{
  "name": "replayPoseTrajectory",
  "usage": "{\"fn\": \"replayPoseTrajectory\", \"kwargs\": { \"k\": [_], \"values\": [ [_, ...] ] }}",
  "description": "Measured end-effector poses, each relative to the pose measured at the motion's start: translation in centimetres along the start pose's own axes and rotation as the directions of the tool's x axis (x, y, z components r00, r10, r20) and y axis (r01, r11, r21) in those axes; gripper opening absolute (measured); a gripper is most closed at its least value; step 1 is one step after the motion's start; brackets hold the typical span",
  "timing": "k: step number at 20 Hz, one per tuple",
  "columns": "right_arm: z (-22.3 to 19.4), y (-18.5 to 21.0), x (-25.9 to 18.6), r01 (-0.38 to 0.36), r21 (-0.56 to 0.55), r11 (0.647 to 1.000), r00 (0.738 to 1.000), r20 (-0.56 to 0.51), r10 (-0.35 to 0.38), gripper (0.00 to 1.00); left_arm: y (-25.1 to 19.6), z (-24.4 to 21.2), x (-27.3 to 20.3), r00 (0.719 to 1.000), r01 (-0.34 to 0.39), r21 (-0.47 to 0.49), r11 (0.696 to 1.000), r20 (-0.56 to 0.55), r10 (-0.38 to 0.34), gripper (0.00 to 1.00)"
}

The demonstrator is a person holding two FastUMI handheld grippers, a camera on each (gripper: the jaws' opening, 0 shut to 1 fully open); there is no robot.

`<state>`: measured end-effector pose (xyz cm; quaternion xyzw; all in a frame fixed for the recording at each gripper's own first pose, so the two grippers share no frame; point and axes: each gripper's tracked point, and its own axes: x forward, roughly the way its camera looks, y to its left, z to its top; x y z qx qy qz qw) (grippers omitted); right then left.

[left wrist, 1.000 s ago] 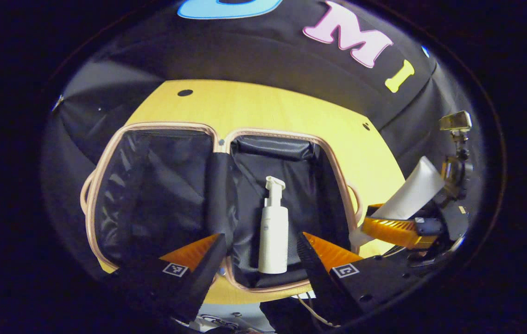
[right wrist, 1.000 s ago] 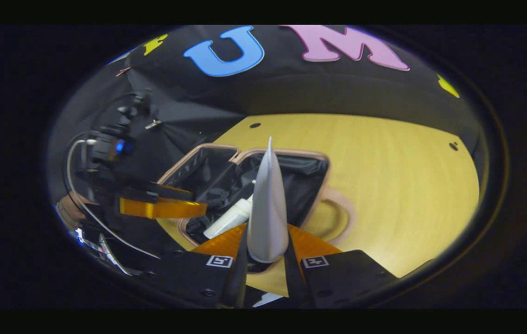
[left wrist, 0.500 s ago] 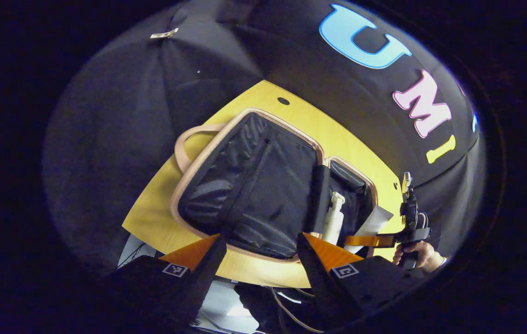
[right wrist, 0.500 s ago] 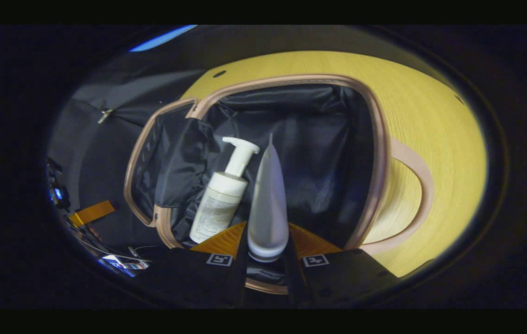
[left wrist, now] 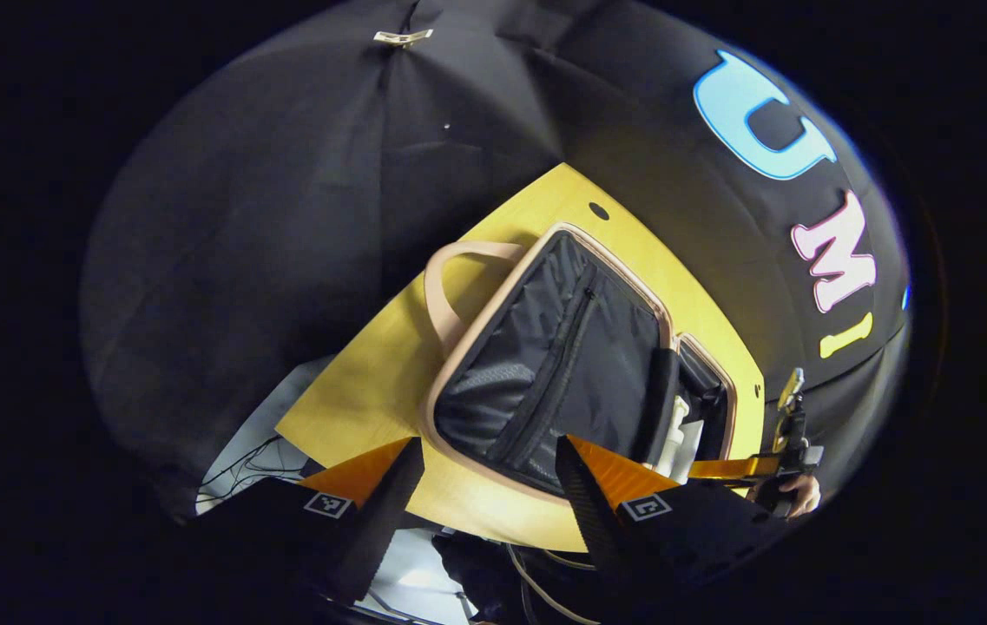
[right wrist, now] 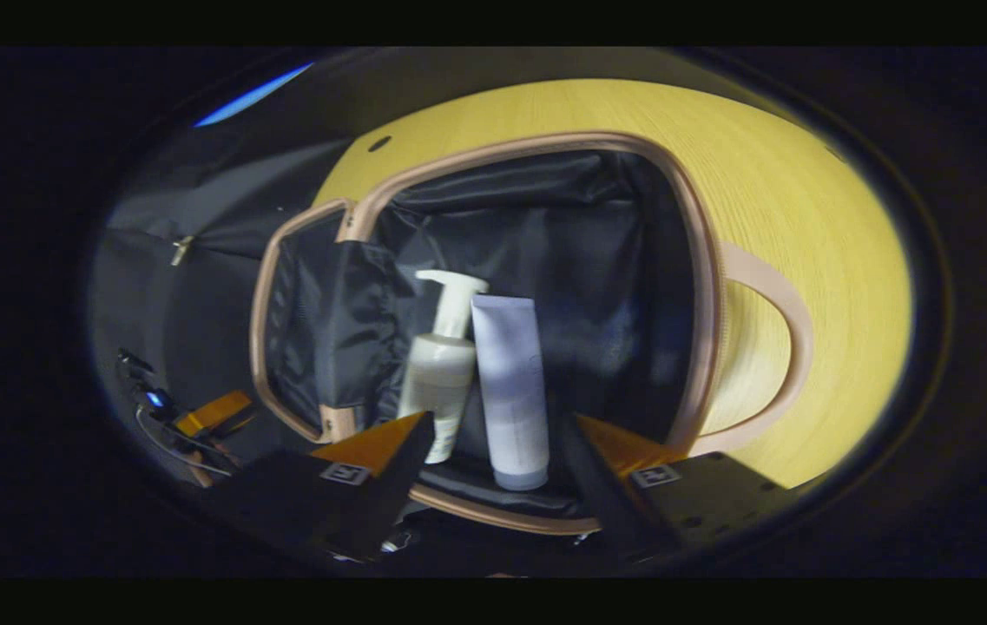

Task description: First open the suitcase, pack the skin care products into it, and then close the suitcase.

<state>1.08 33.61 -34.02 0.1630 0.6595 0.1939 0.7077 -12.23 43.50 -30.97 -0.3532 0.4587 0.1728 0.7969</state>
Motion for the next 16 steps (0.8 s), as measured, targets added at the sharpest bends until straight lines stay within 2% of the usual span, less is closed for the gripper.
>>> {"fn": "replayPoseTrajectory", "kwargs": {
  "k": [1, 4, 7, 10, 13, 16],
  "values": [
    [0.7, 0.1, -0.6, -0.012, -0.032, 0.999, 0.998, 0.054, 0.013, 0.98, 0.0, 0.6, 0.5, 1.000, -0.009, 0.006, 1.000, 0.011, 0.009, 0.97],
    [2.3, -0.1, -3.9, -0.026, -0.126, 0.992, 0.977, 0.207, 0.051, 0.97, 0.0, 3.7, 1.0, 0.999, -0.012, 0.000, 1.000, 0.052, 0.012, 0.96],
    [2.6, -0.9, -7.4, -0.019, -0.185, 0.983, 0.952, 0.298, 0.074, 0.97, 1.1, 7.3, 2.7, 0.996, -0.049, 0.004, 0.999, 0.076, 0.049, 0.96],
    [2.1, -1.6, -10.2, -0.033, -0.183, 0.983, 0.930, 0.353, 0.097, 0.98, 2.3, 9.9, 4.6, 0.992, -0.099, -0.008, 0.995, 0.077, 0.099, 0.96],
    [2.6, -3.4, -12.7, 0.002, -0.144, 0.990, 0.902, 0.427, 0.060, 0.97, 3.8, 11.2, 6.7, 0.987, -0.152, 0.002, 0.988, 0.047, 0.152, 0.96],
    [3.4, -4.0, -14.8, -0.022, -0.086, 0.996, 0.873, 0.483, 0.061, 0.97, 5.8, 12.2, 8.8, 0.975, -0.221, 0.033, 0.975, 0.004, 0.221, 0.96]
  ]
}}
